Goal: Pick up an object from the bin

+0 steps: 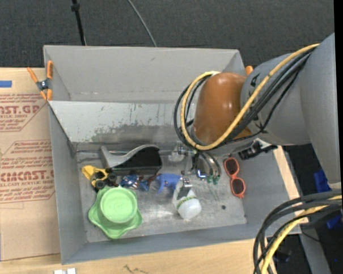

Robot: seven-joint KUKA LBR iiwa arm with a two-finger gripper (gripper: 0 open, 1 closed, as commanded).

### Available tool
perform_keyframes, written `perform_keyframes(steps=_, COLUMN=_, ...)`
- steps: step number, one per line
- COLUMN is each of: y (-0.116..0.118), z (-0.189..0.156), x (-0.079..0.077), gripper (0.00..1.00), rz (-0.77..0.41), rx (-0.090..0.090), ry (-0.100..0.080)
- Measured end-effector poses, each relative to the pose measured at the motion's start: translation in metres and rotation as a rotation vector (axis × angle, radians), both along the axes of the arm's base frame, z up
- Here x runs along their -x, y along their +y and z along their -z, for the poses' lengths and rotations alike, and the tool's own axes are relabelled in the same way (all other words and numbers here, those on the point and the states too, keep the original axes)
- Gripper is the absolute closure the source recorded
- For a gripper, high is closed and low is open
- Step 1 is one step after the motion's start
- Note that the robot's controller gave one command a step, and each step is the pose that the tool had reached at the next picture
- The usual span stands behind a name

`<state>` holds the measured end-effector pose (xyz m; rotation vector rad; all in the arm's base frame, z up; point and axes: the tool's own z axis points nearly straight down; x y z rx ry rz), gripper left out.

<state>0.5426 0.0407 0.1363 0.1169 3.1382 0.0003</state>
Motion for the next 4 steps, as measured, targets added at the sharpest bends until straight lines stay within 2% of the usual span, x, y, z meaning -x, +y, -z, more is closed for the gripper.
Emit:
perform_keyframes(steps=1, y=0.005, z=0.042, x=0.005, gripper=0.00, rz=0.034, rx=-0.001, ry=-0.001)
perform_keyframes(steps=2, y=-0.001, z=0.057, x=0.012, gripper=1.00, rz=0.145, rx=-0.008, ry=0.020)
perform_keyframes(steps=4, y=-0.001, z=0.055, x=0.013, gripper=1.00, rz=0.144, rx=-0.008, ry=0.021)
